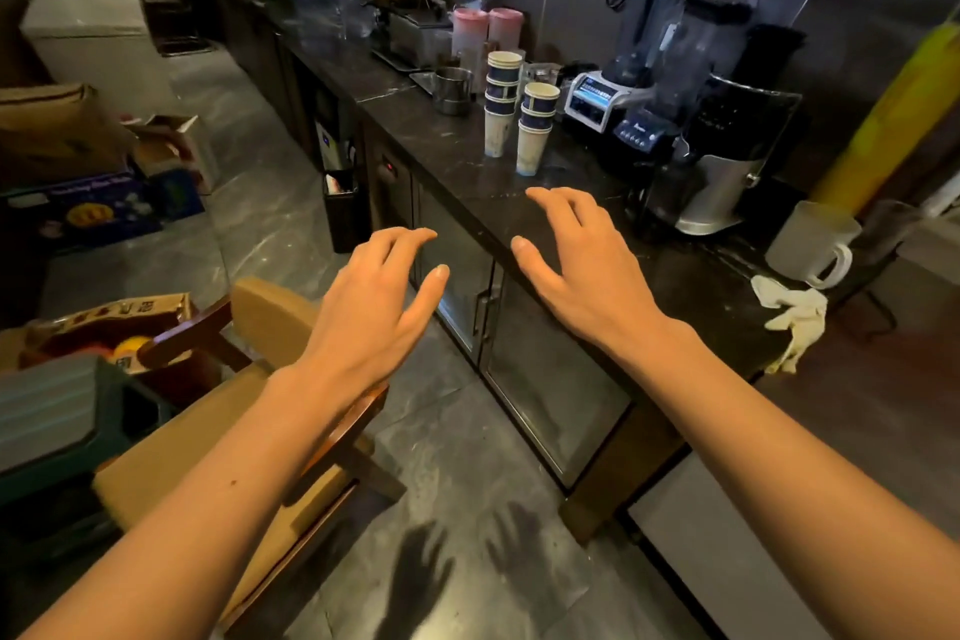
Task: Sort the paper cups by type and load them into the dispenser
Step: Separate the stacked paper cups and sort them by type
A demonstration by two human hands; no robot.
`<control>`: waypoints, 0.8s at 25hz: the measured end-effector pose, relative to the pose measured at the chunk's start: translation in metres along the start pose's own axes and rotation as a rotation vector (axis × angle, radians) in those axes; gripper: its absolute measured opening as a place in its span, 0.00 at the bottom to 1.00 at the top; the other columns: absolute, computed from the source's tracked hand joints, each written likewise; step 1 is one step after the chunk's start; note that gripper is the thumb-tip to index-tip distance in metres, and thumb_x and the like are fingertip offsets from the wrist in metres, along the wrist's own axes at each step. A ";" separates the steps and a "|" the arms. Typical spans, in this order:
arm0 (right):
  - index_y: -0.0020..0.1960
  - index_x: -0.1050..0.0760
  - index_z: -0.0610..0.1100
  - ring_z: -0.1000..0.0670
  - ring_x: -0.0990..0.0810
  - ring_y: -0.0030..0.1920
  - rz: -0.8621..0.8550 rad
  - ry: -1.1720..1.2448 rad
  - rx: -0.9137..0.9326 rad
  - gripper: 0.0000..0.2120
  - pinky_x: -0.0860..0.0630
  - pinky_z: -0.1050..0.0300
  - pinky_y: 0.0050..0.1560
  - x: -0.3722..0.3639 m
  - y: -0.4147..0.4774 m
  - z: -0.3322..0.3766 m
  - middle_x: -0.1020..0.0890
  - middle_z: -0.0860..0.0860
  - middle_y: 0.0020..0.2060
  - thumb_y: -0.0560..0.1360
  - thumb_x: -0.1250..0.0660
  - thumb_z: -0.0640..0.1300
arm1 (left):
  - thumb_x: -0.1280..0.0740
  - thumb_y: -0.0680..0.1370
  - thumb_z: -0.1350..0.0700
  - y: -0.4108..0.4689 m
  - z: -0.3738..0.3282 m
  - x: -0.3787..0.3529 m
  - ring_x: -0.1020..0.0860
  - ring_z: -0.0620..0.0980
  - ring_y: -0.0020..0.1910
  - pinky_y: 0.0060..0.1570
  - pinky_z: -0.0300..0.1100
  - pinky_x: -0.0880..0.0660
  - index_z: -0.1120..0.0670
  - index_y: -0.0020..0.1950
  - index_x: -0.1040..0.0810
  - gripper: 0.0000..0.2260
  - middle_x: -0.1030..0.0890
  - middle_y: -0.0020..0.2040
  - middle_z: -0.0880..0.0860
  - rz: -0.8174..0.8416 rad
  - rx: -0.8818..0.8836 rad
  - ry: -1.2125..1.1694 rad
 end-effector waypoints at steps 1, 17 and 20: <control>0.74 0.36 0.48 0.45 0.31 0.67 -0.002 0.007 -0.011 0.25 0.29 0.46 0.64 -0.006 0.017 -0.012 0.31 0.47 0.69 0.80 0.40 0.55 | 0.42 0.81 0.44 0.019 0.005 -0.011 0.29 0.50 0.65 0.61 0.46 0.30 0.51 0.71 0.31 0.21 0.28 0.66 0.51 0.001 0.004 -0.003; 0.75 0.39 0.48 0.45 0.33 0.70 0.081 -0.193 -0.259 0.27 0.32 0.47 0.66 -0.123 0.253 -0.121 0.34 0.46 0.72 0.80 0.42 0.57 | 0.42 0.81 0.44 0.330 0.134 -0.139 0.28 0.51 0.64 0.59 0.46 0.29 0.52 0.70 0.31 0.21 0.27 0.66 0.52 0.142 -0.250 -0.042; 0.75 0.38 0.48 0.44 0.33 0.70 0.077 -0.234 -0.277 0.26 0.32 0.47 0.66 -0.137 0.291 -0.157 0.33 0.45 0.71 0.80 0.41 0.57 | 0.42 0.81 0.44 0.381 0.146 -0.174 0.28 0.53 0.64 0.60 0.49 0.28 0.53 0.70 0.30 0.21 0.27 0.65 0.53 0.168 -0.293 -0.021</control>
Point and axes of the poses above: each hand's wrist, its own y-axis towards the middle knuckle, its own x-axis out of the back of the hand, z = x × y, the point moved 1 cm from there along y, towards the middle knuckle
